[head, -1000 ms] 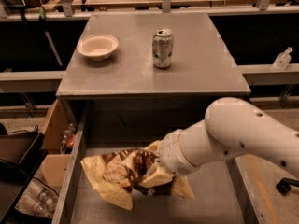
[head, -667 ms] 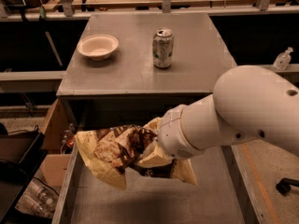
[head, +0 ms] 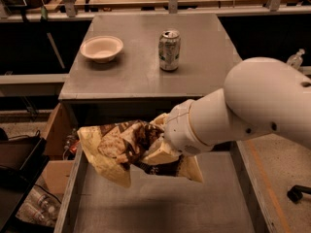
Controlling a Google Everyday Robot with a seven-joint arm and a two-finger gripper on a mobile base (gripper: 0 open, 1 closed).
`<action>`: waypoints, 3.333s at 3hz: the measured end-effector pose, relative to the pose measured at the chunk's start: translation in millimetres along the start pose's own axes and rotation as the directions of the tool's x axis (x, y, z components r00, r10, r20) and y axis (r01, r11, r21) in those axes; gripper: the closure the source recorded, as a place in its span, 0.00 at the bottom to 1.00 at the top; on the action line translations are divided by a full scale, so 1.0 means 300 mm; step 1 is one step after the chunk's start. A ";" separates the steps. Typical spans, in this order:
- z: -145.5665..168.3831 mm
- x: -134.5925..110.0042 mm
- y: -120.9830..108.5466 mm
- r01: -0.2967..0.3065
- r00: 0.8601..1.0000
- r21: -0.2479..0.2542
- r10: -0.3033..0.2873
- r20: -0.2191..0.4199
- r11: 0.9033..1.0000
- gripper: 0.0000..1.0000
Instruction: Pick brown chip bag from top drawer and place on counter
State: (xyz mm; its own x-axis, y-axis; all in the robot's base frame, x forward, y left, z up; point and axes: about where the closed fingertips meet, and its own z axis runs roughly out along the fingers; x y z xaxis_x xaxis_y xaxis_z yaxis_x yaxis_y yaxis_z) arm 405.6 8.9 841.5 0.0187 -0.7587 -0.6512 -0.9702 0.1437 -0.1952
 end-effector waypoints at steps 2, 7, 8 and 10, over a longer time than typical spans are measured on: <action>-0.245 -0.123 -0.275 0.049 0.999 0.074 -0.048 -0.018 0.996 1.00; -0.904 -0.391 -0.737 0.041 0.999 0.418 -0.050 0.010 0.907 1.00; -0.942 -0.338 -0.804 -0.012 1.000 0.454 0.006 0.014 0.891 1.00; -0.982 -0.071 -1.148 -0.158 0.983 0.545 0.184 0.008 0.824 1.00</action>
Offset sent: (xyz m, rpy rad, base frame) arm 0.1288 -0.0609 0.2123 0.0201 -0.2254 -0.0505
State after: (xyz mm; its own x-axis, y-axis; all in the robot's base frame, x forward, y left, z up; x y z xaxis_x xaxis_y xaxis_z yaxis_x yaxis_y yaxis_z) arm 668.1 -211.8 1138.6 -0.1580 -0.7144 -0.6817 -0.6702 0.5846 -0.4572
